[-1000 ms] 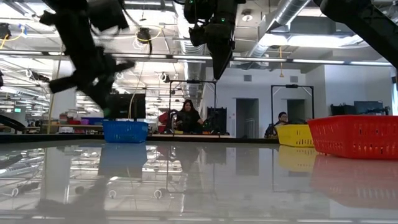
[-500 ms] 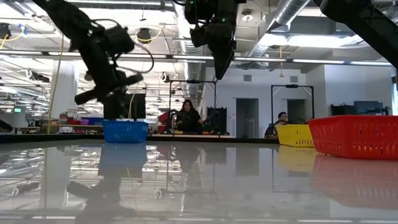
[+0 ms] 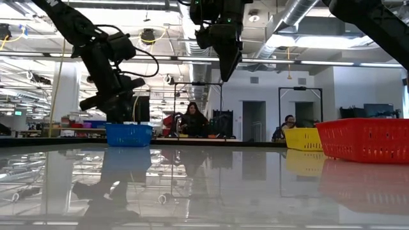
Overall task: Sort Halloween decoration
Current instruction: Put the purple skeleton toy into the yellow bin
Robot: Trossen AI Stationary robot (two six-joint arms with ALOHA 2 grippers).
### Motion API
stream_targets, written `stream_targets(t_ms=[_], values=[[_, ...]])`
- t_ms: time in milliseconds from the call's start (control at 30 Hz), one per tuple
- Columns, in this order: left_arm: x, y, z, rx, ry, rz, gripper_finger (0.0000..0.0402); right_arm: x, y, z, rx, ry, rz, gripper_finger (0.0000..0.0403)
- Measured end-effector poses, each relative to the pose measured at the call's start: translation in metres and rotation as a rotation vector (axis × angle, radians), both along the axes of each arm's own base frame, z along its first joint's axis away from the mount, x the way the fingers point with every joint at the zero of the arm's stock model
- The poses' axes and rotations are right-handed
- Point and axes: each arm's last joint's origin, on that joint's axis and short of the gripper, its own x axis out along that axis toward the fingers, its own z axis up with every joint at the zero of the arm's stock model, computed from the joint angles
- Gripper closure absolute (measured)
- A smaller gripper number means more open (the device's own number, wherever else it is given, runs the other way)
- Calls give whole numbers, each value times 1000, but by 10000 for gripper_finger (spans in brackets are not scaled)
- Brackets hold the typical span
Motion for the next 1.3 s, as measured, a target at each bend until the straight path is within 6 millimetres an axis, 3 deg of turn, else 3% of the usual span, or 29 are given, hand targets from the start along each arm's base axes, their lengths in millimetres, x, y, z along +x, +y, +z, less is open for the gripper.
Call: stream_targets(t_ms=[167,333,500,667,767,967,1133,1300], values=[[-5,-4,15,61,-49,-86,250,1,0,0,1,-7,-16,285],[-25,-34,60,199,-244,-199,250,-6,7,23,-9,-120,-4,285],[-71,-90,92,258,-380,-230,250,-46,30,64,-20,-234,-14,285],[-111,-136,99,203,-564,-244,251,-106,71,77,9,-395,-44,285],[-126,-149,101,197,-664,-268,251,-140,99,66,85,-544,-95,285],[-130,-153,102,216,-685,-329,251,-195,152,18,337,-707,-128,285],[-124,-149,101,246,-625,-319,251,-228,191,-18,474,-646,-10,285],[-114,-143,99,227,-572,-310,251,-245,212,-32,463,-537,98,285]])
